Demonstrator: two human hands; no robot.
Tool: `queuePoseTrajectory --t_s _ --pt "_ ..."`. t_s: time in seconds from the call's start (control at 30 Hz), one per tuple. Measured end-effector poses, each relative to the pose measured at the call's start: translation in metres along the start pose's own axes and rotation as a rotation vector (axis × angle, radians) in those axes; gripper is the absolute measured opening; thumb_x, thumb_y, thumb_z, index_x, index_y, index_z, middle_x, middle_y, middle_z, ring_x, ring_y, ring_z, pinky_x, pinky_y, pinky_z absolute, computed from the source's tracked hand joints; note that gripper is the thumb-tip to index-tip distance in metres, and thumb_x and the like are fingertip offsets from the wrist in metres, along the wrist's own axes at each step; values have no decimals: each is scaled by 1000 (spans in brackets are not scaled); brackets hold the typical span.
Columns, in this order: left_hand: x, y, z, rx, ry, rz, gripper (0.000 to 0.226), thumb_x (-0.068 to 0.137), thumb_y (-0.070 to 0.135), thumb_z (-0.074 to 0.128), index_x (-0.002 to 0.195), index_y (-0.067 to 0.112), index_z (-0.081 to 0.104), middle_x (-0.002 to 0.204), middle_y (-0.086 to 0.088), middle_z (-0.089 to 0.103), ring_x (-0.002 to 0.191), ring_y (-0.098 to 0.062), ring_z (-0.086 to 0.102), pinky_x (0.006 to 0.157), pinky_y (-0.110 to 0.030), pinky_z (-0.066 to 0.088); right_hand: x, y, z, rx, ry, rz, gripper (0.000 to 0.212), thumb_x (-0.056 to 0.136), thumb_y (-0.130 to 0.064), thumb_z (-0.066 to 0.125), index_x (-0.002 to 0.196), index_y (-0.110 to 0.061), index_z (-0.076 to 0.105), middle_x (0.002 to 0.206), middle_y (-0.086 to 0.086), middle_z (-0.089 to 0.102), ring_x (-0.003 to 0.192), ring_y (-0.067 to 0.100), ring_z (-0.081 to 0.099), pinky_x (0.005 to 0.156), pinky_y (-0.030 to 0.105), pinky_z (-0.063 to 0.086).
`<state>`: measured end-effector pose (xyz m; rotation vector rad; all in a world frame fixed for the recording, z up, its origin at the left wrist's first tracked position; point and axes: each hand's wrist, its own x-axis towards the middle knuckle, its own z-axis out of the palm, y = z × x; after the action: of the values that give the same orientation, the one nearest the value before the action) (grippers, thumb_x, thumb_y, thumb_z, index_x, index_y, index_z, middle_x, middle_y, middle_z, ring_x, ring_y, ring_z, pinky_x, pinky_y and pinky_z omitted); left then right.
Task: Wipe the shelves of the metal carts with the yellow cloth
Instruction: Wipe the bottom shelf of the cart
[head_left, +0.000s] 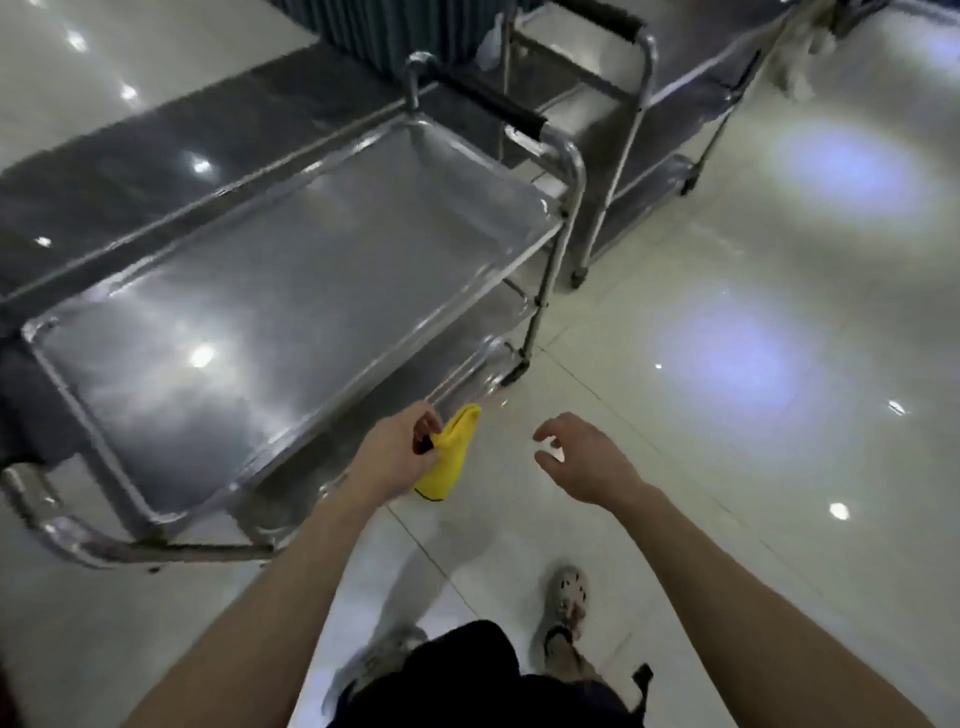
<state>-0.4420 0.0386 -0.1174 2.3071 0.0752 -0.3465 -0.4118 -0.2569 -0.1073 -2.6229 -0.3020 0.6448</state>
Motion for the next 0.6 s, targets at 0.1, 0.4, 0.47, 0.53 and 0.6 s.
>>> queuePoseTrajectory --t_s 0.1,0.4,0.47,0.53,0.6 --pt "-26 -1 22 -70 172 -158 32 88 14 82 102 31 58 89 5 71 80 -18 68 71 -37 55 31 11 -9 -77 -108 -116 31 103 -39 64 131 -25 65 131 -2 58 115 20 66 102 41 52" --pt "-97 -18 77 -133 401 -441 40 94 15 79 108 34 47 101 16 66 89 -17 68 81 -47 60 84 -22 38 -203 -367 -405 43 99 -31 70 140 -24 60 144 0 54 123 27 65 105 43 51" --pt "-106 -26 92 -165 424 -466 43 97 11 77 108 37 44 103 17 65 89 -13 67 82 -48 61 88 -31 62 -216 -400 -445 48 98 -28 70 144 -23 57 148 1 53 127 28 63 106 43 50" --pt "-112 -36 106 -195 442 -452 42 99 7 73 108 37 44 106 13 66 93 -17 68 84 -49 60 94 -36 88 -203 -408 -494 55 96 -24 72 147 -21 53 149 3 53 129 28 61 107 41 49" --pt "-117 -46 123 -230 457 -445 40 101 4 68 107 37 45 106 9 67 95 -21 68 84 -49 60 101 -38 118 -201 -418 -509 65 94 -24 75 152 -21 47 152 2 50 132 28 59 109 40 48"
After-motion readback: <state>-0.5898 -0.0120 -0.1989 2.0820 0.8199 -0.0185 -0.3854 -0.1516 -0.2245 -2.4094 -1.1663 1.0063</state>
